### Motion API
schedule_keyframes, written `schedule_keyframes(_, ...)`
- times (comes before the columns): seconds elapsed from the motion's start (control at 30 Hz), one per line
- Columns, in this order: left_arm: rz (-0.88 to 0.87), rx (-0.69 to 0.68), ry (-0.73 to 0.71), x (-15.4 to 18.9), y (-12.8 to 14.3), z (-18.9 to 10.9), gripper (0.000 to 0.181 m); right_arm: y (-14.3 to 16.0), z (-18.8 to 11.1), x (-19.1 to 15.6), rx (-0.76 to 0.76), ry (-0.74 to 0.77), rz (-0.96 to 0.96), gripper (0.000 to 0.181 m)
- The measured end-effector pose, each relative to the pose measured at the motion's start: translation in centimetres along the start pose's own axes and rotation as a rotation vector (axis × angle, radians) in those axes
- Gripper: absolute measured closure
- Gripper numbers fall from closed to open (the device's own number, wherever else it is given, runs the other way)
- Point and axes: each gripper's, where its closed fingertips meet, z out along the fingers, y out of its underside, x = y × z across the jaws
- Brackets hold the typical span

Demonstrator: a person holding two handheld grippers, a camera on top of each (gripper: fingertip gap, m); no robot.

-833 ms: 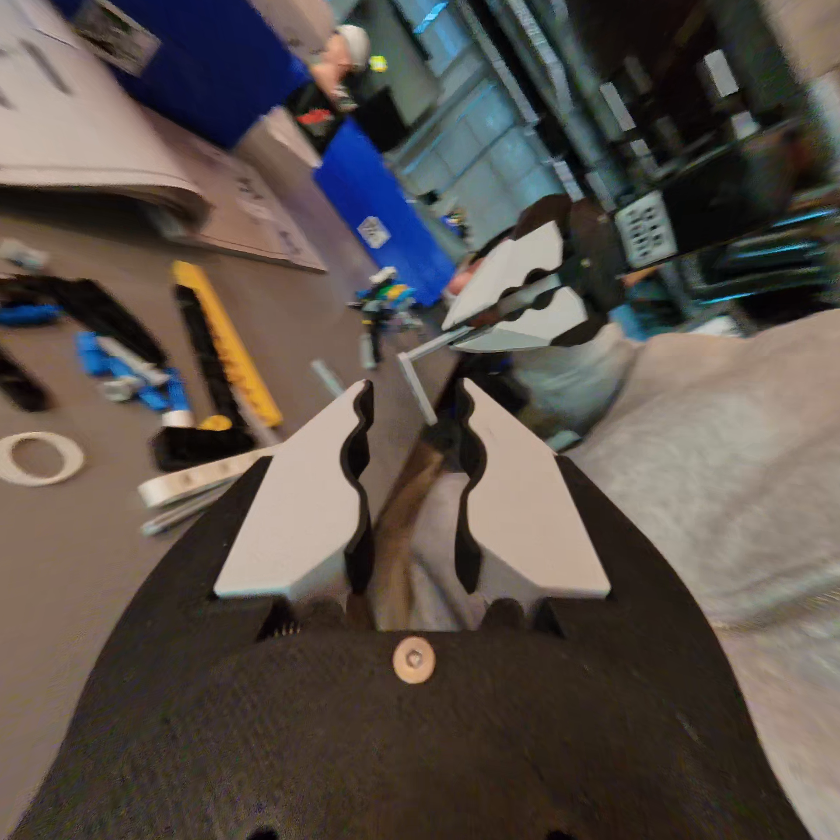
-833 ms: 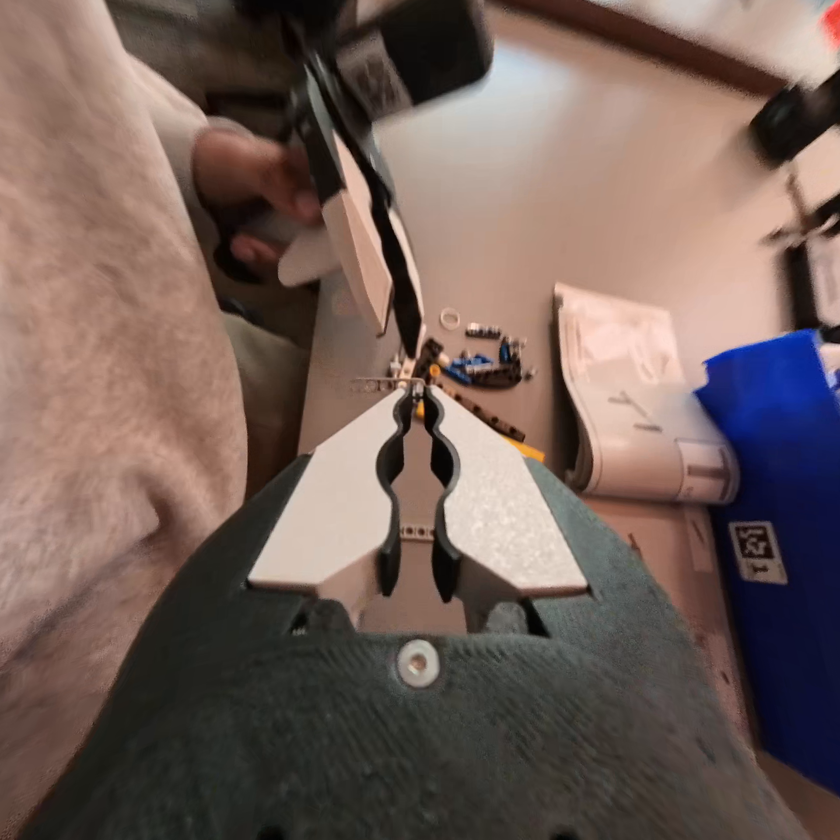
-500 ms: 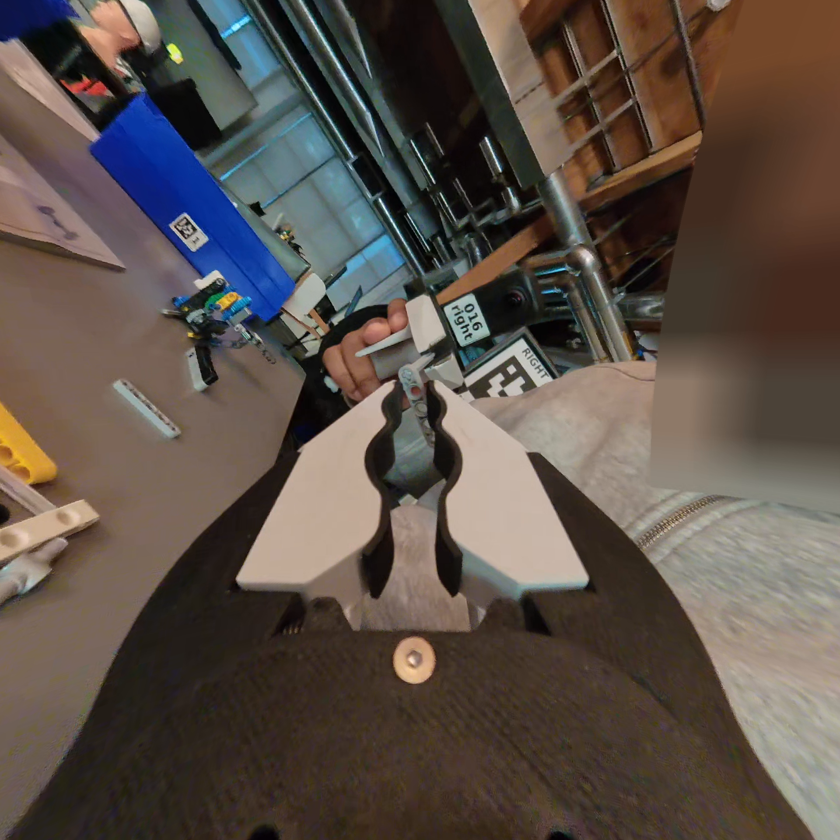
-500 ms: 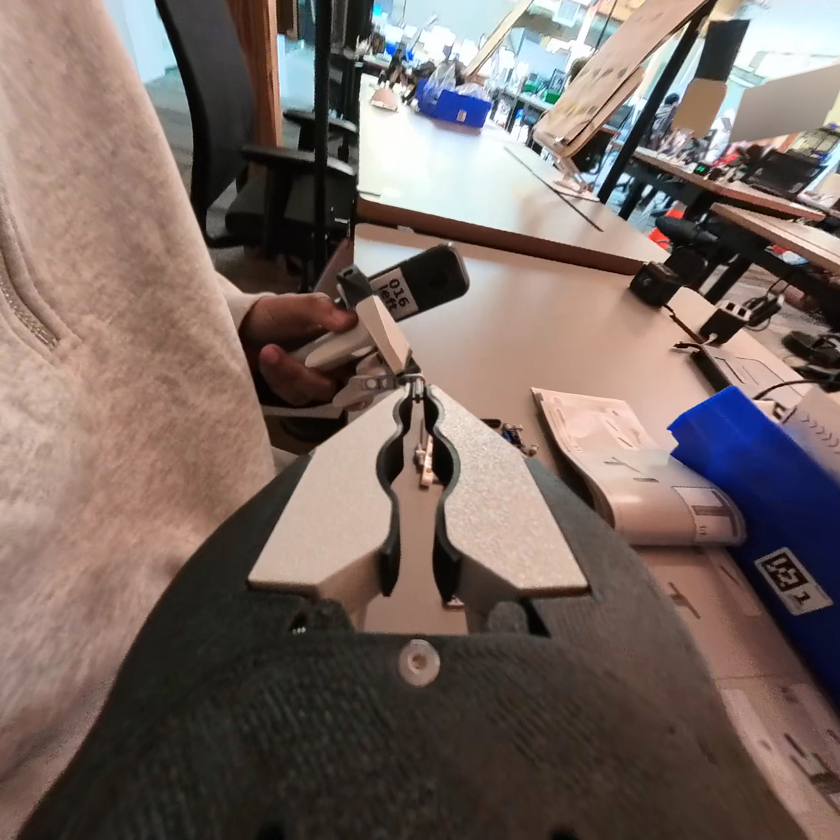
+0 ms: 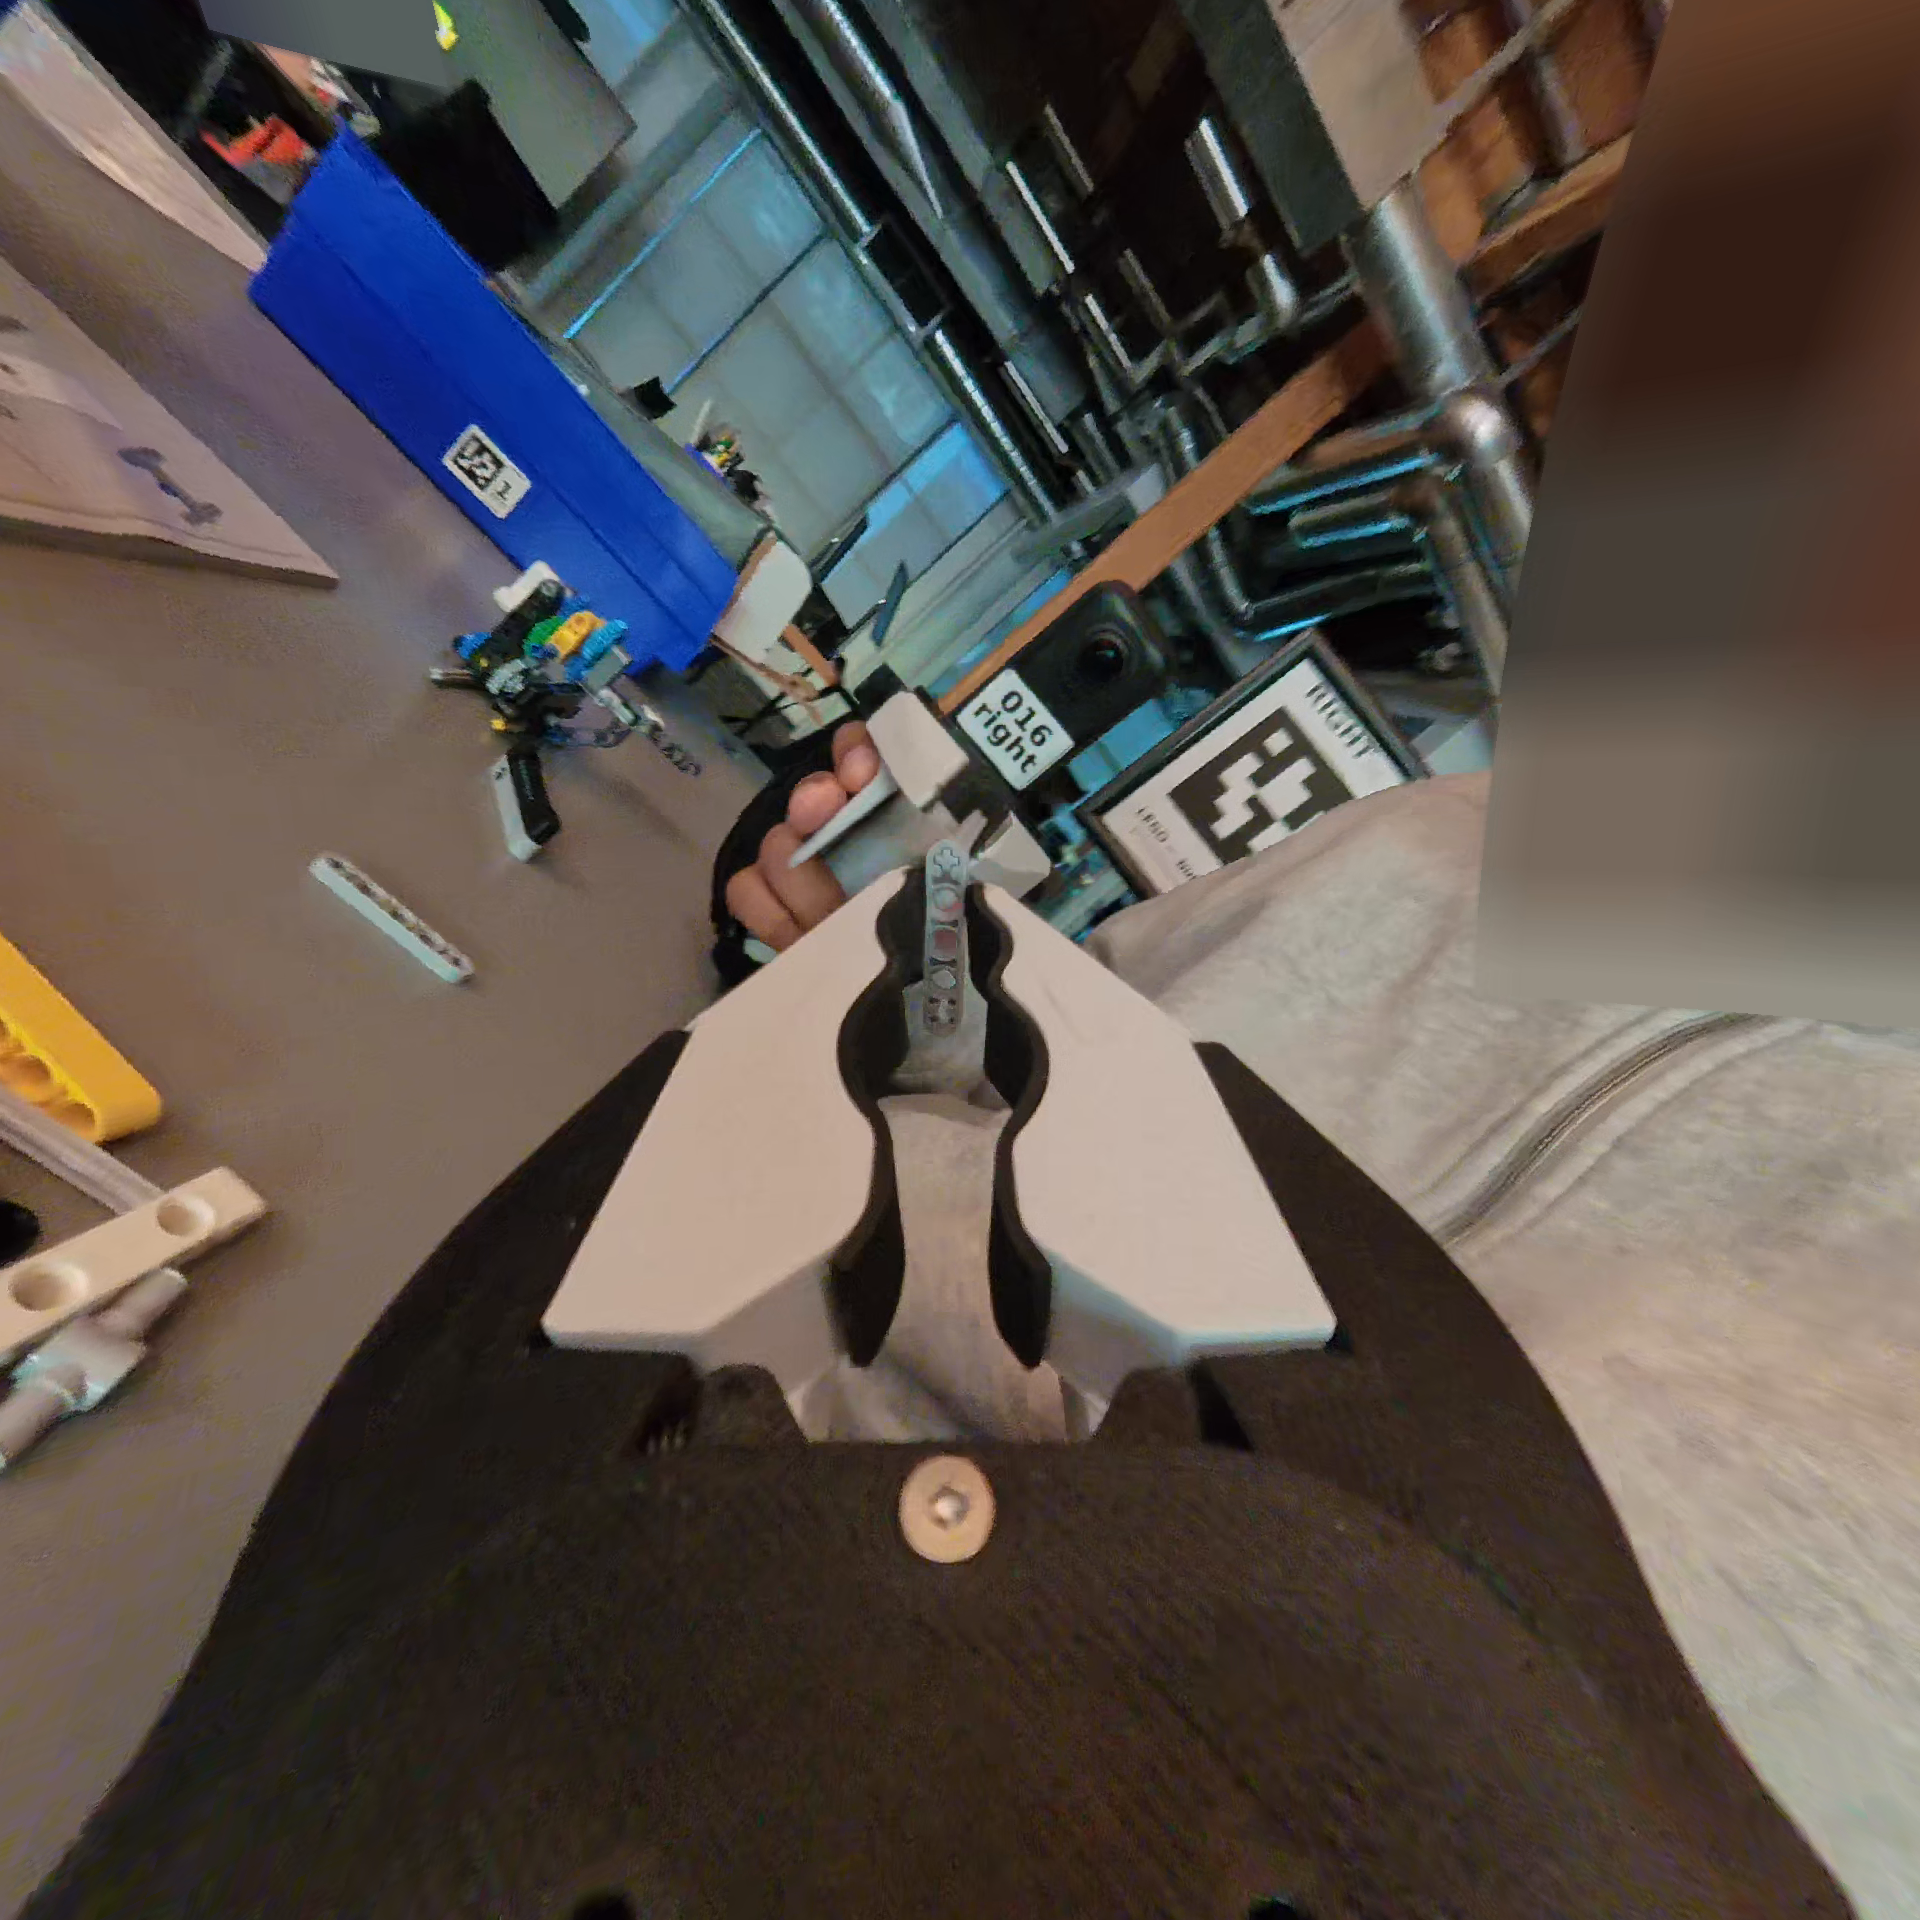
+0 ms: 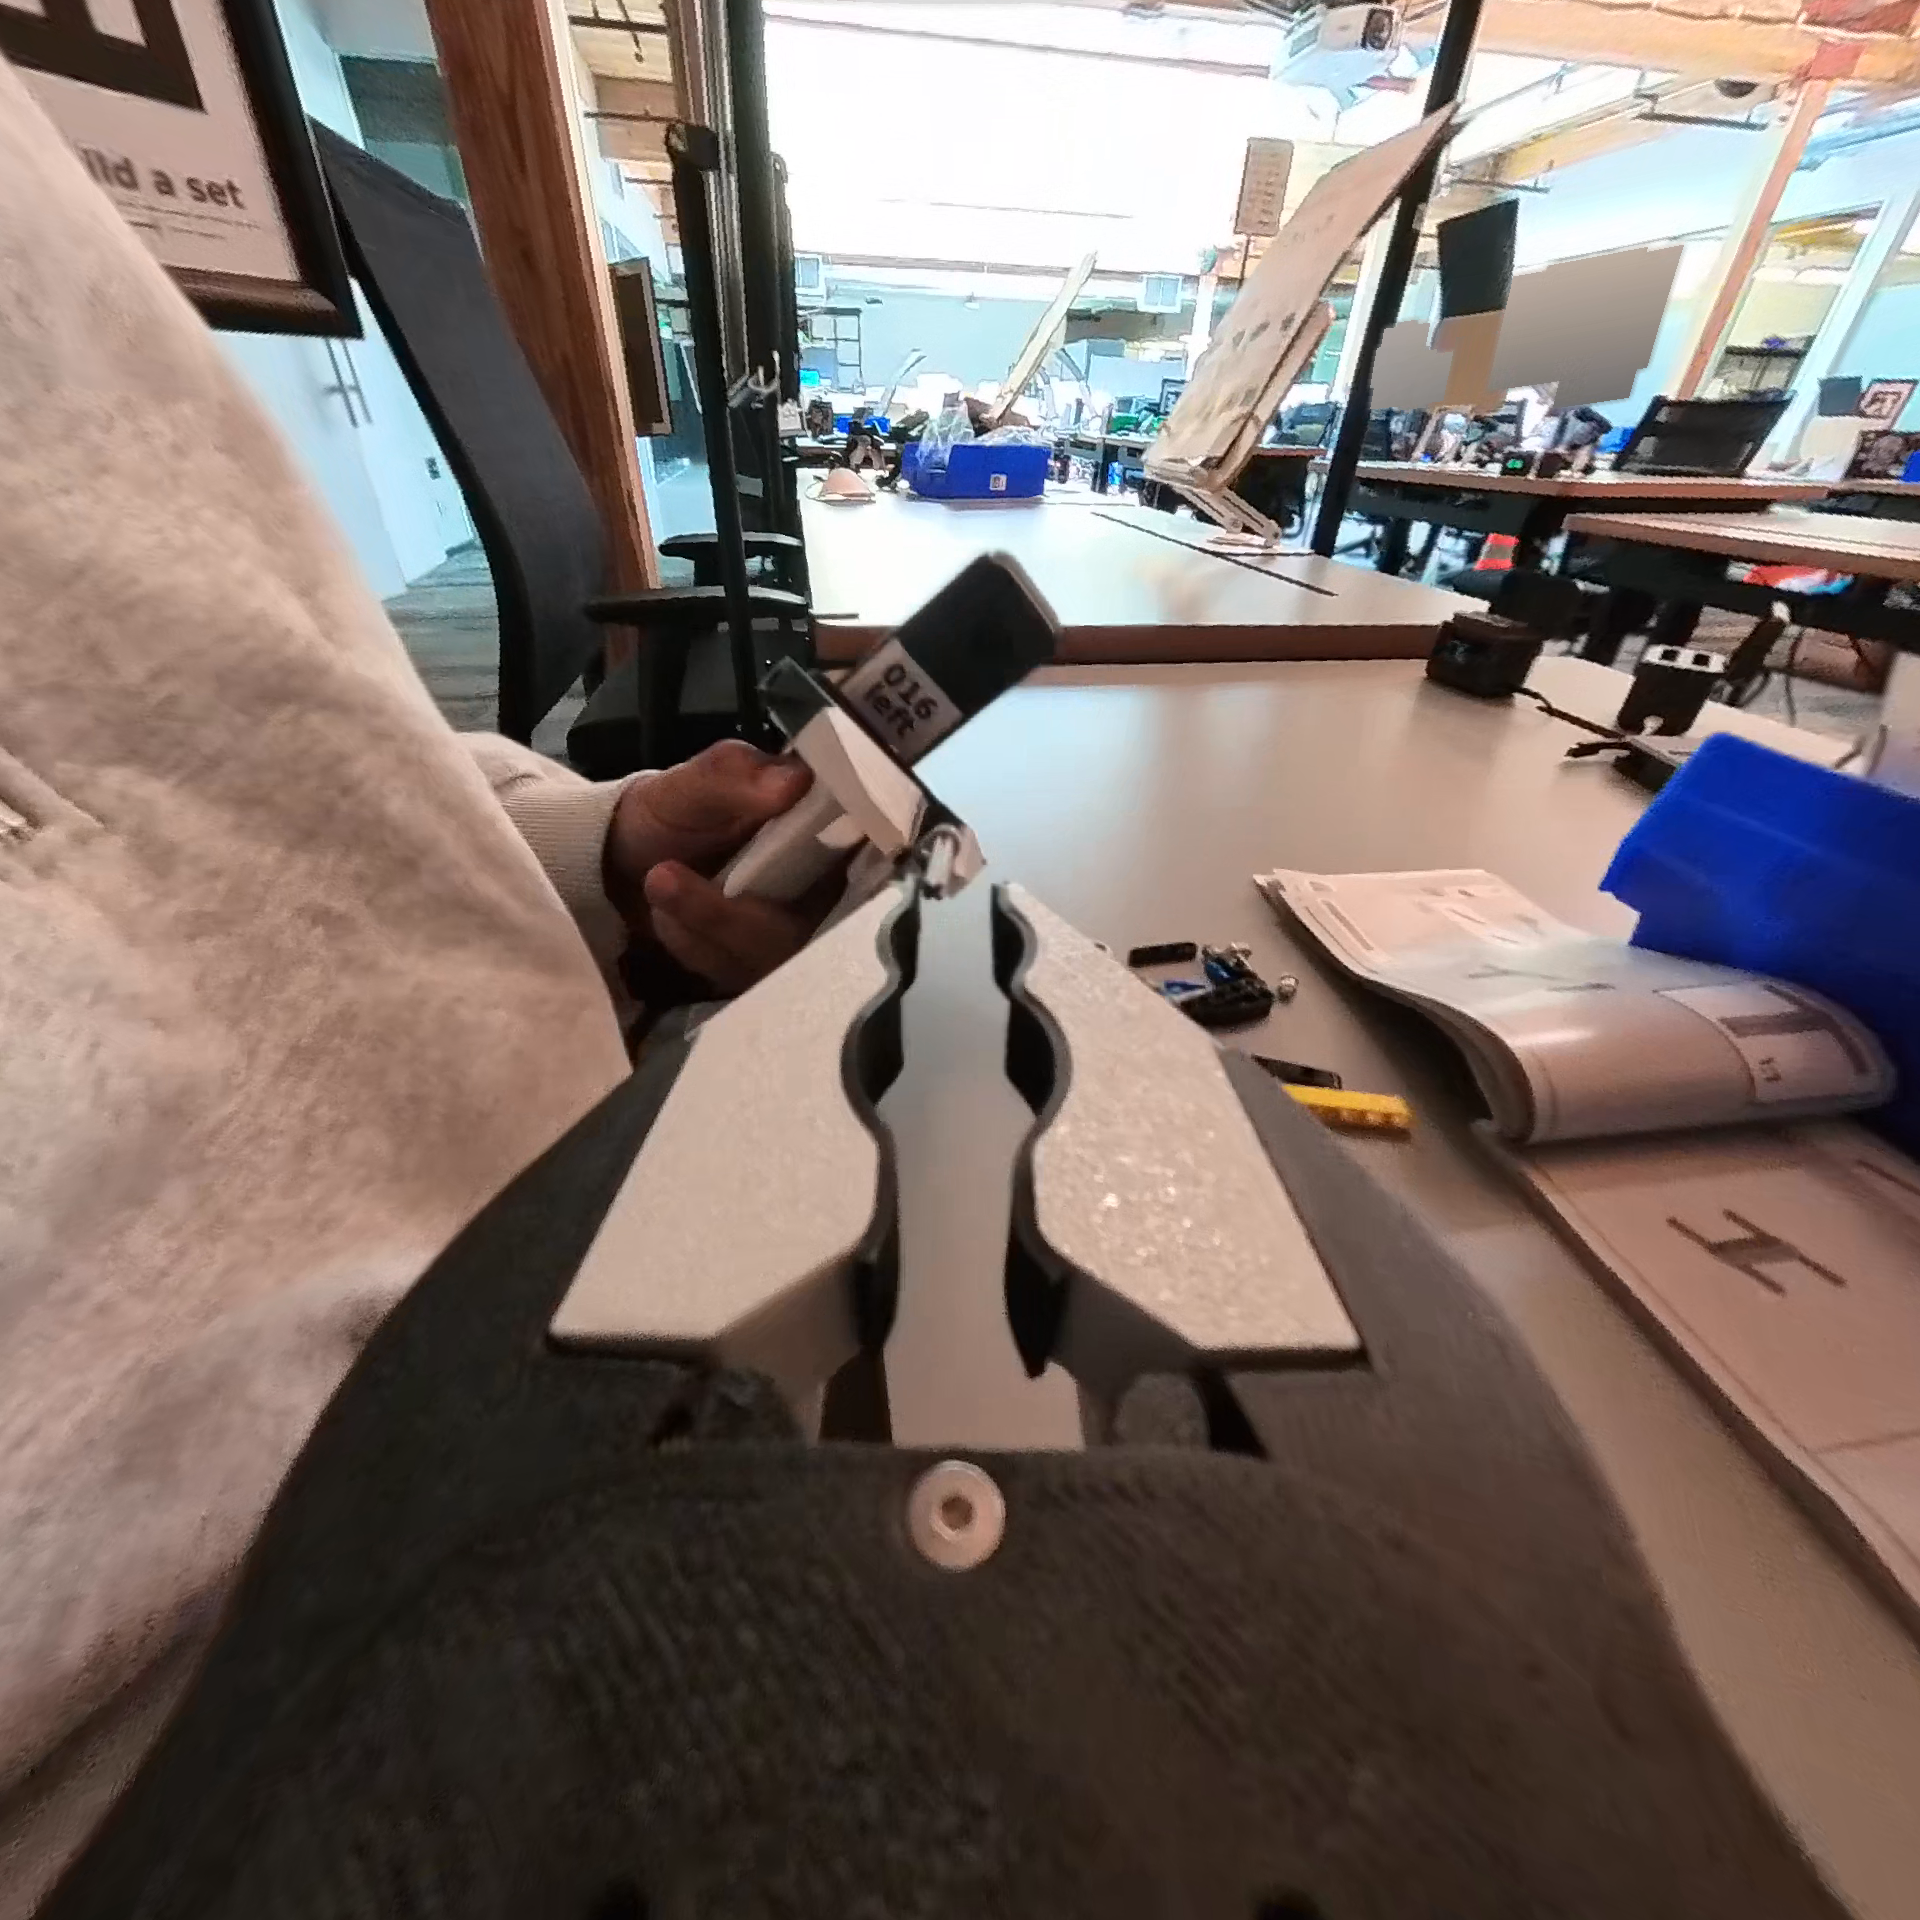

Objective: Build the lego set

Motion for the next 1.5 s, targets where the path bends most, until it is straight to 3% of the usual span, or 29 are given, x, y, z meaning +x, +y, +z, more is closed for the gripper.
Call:
schedule_keyframes(0.03,0.044,-0.012,-0.021,-0.1,0.1,0.1,0.177,0.1,-0.3,0.2,-0.004,0.01,0.008,0.164)
schedule_keyframes(0.17,0.209,-0.063,-0.135,-1.0,0.4,0.5,0.177,0.6,-1.2,0.4,-0.006,-0.001,0.095,0.158)
schedule_keyframes(0.33,0.294,-0.105,-0.202,-1.5,0.9,0.7,0.177,1.0,-1.4,0.8,-0.006,-0.017,0.204,0.16)
schedule_keyframes(0.63,0.341,-0.122,-0.262,-1.8,0.9,-0.3,0.176,2.3,0.1,0.0,-0.07,-0.023,0.25,0.16)
schedule_keyframes(0.87,0.297,-0.024,-0.288,-2.1,-1.0,-2.1,0.176,2.6,0.6,0.1,-0.086,0.005,0.263,0.159)
schedule_keyframes(1.17,0.291,-0.07,-0.295,-2.6,-0.2,-1.5,0.176,1.7,-0.5,1.2,0.002,0.021,0.383,0.158)
schedule_keyframes(1.5,0.284,-0.077,-0.299,-2.7,-0.1,-1.4,0.176,2.0,0.2,0.5,-0.028,0.019,0.351,0.159)
